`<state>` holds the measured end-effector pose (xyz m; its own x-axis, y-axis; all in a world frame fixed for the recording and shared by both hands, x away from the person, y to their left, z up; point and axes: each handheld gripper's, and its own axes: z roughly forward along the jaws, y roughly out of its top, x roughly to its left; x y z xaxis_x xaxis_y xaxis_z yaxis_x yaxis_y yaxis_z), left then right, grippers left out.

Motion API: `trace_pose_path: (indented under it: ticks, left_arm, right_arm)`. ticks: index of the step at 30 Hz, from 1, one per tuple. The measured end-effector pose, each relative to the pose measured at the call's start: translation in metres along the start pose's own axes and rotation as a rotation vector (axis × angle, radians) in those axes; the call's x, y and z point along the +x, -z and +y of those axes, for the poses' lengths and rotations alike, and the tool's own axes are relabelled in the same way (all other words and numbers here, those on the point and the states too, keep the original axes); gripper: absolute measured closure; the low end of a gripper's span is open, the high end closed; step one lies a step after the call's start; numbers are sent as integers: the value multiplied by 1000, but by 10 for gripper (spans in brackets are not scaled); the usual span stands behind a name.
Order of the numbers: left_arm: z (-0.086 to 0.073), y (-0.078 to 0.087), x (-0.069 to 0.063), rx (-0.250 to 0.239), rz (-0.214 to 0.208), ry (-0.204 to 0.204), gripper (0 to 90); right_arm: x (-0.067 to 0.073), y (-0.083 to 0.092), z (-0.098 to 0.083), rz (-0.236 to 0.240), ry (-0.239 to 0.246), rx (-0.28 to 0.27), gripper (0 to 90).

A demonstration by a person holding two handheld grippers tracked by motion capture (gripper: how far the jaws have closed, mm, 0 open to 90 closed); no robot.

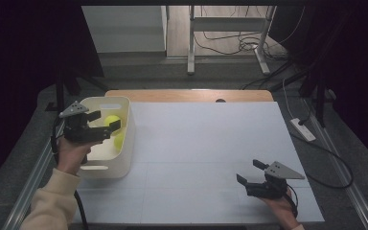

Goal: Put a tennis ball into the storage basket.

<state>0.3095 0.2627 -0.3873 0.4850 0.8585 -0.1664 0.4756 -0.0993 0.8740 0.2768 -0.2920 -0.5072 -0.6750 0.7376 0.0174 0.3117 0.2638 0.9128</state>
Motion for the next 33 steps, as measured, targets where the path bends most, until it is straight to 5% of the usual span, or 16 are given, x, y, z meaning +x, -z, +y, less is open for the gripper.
trace_pose_path:
  ticks: [1, 7, 15, 33]
  left_arm:
    - [-1, 1, -7, -15, -39, -14, 102]
    - [-6, 0, -24, -17, -119, -44, 82]
    - [-13, 0, -43, -43, -186, -87, 71]
    - [-47, -20, -99, -11, -347, -189, 71]
  right_arm:
    - [0, 0, 0, 0, -1, 0, 135]
    - [0, 0, 0, 2, 1, -2, 135]
    - [0, 0, 0, -2, 2, 1, 135]
    - [0, 1, -1, 1, -1, -2, 135]
